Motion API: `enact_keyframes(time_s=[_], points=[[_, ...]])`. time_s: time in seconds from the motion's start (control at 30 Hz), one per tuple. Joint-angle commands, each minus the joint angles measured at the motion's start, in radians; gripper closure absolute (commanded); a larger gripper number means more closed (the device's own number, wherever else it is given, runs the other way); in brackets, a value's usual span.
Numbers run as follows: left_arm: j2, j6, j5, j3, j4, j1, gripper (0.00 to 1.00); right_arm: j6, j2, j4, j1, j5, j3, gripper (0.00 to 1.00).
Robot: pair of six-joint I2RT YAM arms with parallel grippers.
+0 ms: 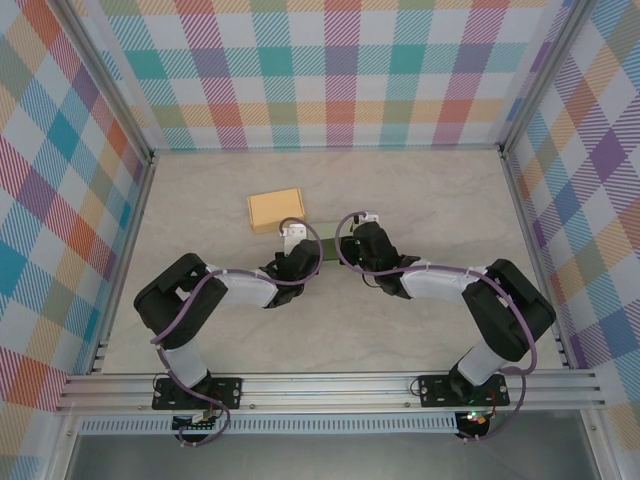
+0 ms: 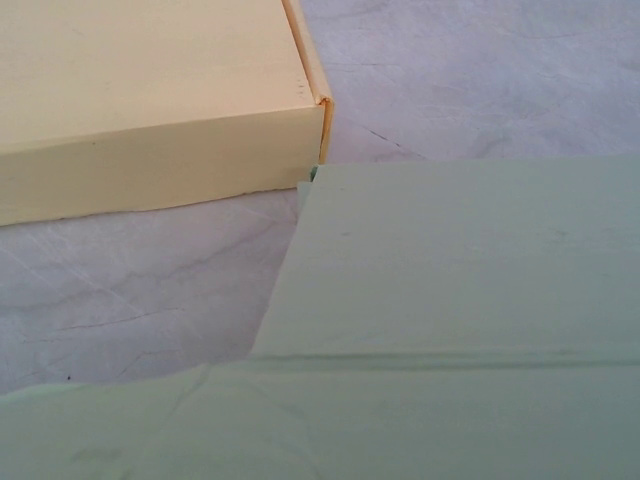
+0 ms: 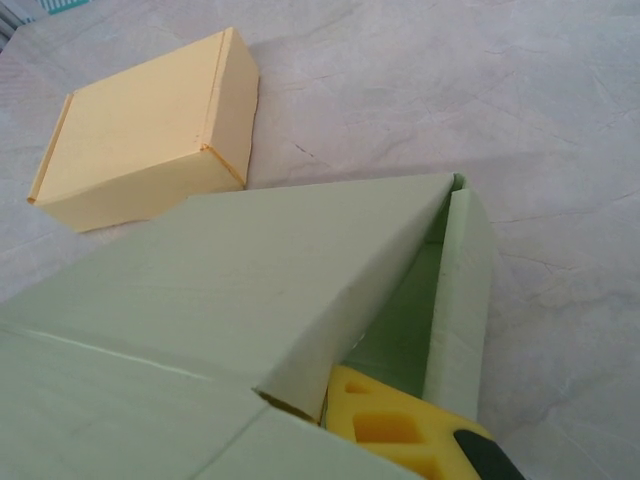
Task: Fold the paper box
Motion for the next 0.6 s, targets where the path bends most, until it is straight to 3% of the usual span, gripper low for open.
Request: enact_keyframes(time_s=[0.0, 0.33, 0.57], points=[[0.039, 0.004, 0.058, 0.004, -0.091, -0.030, 0.97, 0.000, 0.015, -0.001, 0.007, -0.051, 0.054, 0.91], [-0.050, -0.015, 0.008, 0.029, -0.196, -0.031, 0.95, -0.018, 0.022, -0.100, 0.004, 0.069, -0.012, 0.91], [-0.112, -0.023, -0.019, 0.024, -0.255, -0.030, 0.79, -0.032, 0.047, -0.095, 0.000, 0.089, -0.044, 0.91]])
